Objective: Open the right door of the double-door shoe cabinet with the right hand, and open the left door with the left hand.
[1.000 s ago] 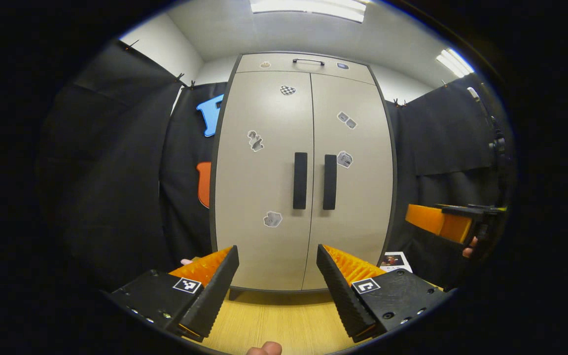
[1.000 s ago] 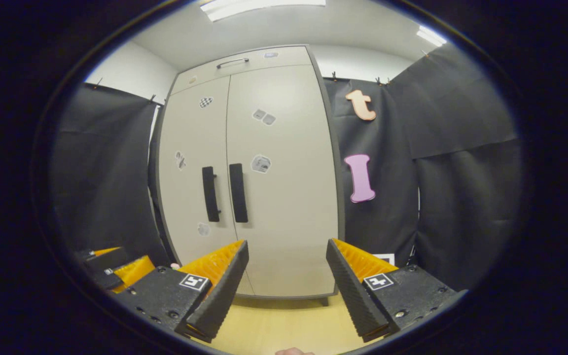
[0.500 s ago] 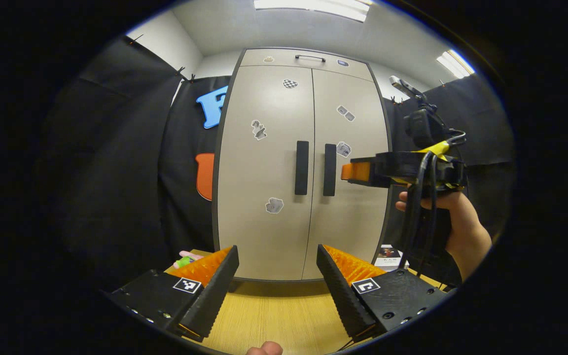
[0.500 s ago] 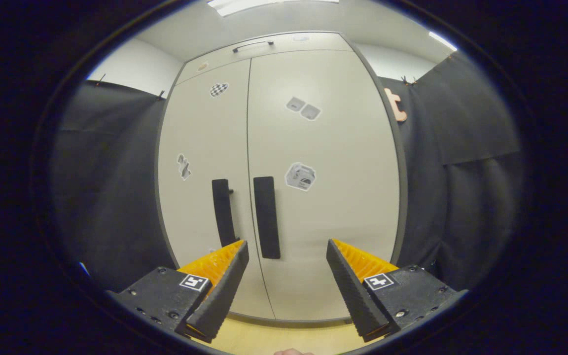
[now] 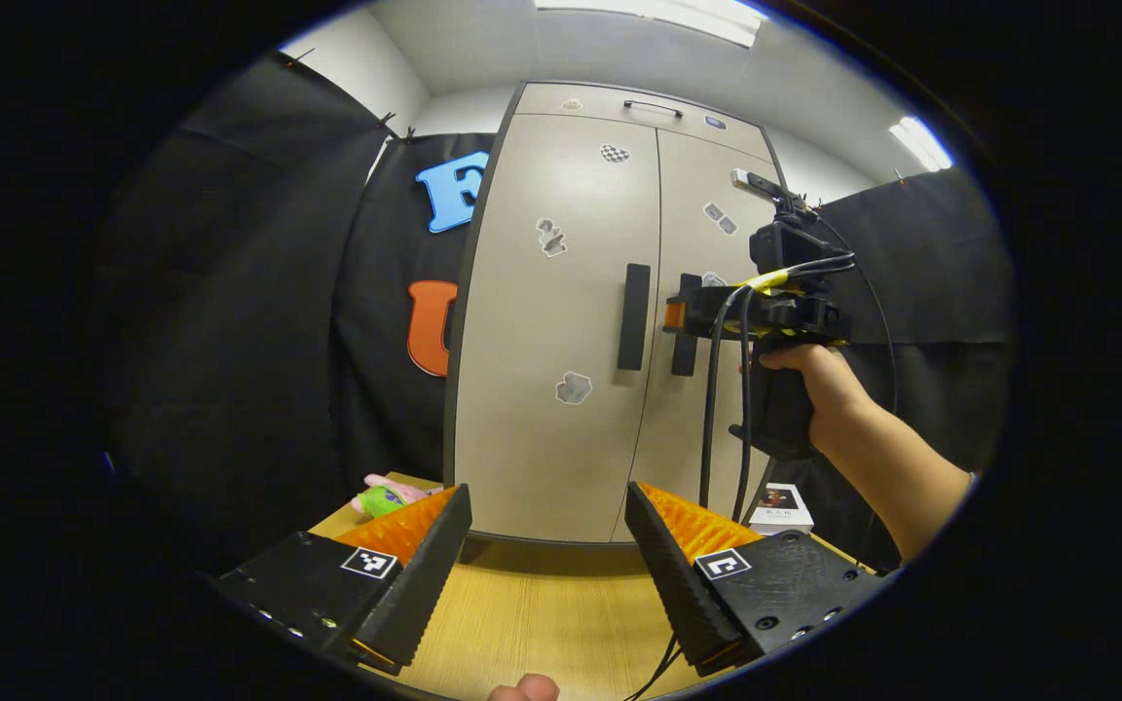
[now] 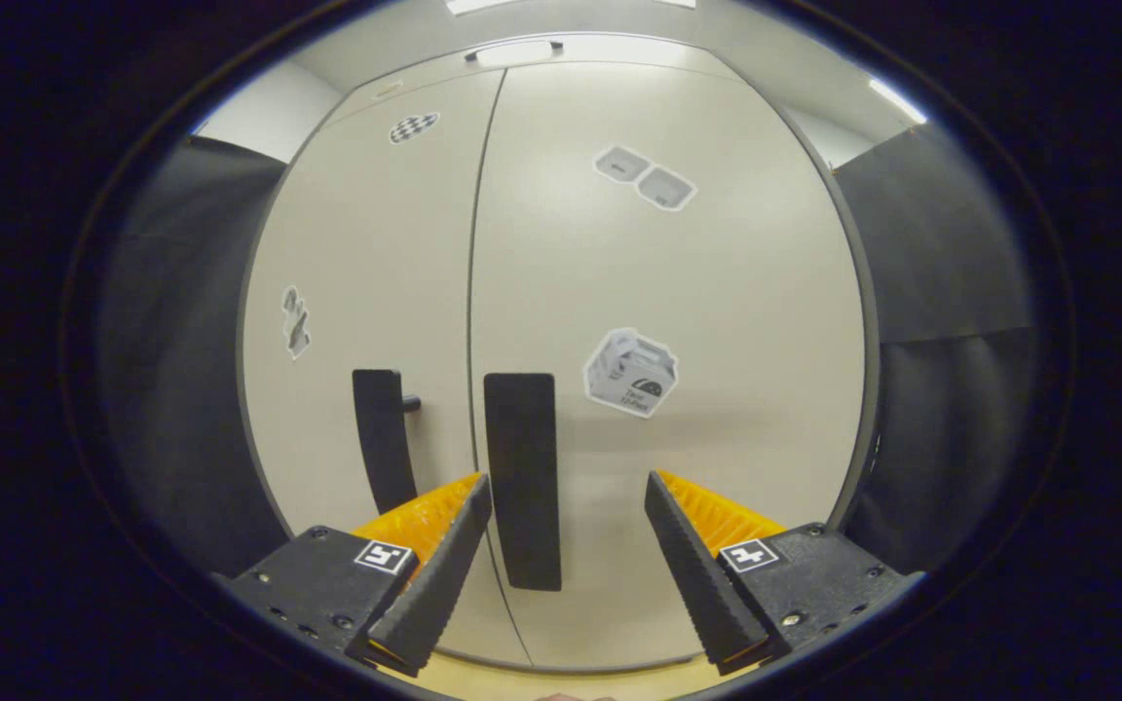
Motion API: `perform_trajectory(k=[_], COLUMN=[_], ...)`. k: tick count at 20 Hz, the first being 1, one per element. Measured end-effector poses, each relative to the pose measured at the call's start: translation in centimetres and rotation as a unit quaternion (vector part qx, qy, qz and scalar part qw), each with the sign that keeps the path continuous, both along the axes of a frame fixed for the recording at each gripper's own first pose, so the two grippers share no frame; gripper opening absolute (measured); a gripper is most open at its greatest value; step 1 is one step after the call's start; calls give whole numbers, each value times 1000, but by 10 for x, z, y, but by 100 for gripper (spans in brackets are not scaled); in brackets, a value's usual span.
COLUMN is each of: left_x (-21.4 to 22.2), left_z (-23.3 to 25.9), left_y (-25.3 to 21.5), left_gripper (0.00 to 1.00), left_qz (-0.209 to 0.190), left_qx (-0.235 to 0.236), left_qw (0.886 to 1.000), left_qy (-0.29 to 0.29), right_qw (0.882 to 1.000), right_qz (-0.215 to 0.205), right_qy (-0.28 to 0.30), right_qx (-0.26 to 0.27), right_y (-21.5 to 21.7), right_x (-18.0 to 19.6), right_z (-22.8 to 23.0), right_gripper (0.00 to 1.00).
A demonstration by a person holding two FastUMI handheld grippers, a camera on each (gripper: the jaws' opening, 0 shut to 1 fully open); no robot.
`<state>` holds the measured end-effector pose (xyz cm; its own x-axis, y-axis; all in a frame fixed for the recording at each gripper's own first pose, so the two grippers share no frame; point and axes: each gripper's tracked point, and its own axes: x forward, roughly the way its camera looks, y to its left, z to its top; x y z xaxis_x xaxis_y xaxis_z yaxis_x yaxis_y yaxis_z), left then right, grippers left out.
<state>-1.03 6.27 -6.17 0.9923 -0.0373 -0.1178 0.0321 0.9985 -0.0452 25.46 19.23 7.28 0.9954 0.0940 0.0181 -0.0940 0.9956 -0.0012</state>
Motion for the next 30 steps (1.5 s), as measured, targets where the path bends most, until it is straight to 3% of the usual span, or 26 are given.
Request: perform_trajectory(k=[14,19,20,22,24,27,30], left_x=[10,10,11,11,10,8,7], left_z=[2,1,1,1,2,5,8], left_y=[8,14,16,16,17,18,19], left_gripper=[95,95,95,95,95,95,95], left_qz=[-2,4,5,6,7,8,5], left_qx=[3,1,0,0,1,6,3], left_qw=[1000,1000,1000,1000,1000,1000,1000], left_qy=[-6,-6,-5,-5,-6,-15,-18], right_qw=[999,999,999,1000,1000,1000,1000], right_qz=[-45,-48,-43,-19,-13,-2,12], right_qy=[-20,-19,-17,-11,-12,-5,6], right_qx=[0,1,2,11,17,22,24], right_y=[2,-3,-1,9,11,11,11], right_x=[9,10,9,9,9,8,-1], right_z=[2,2,0,-2,-2,-2,-2], right_gripper=[97,76,76,61,37,25,22])
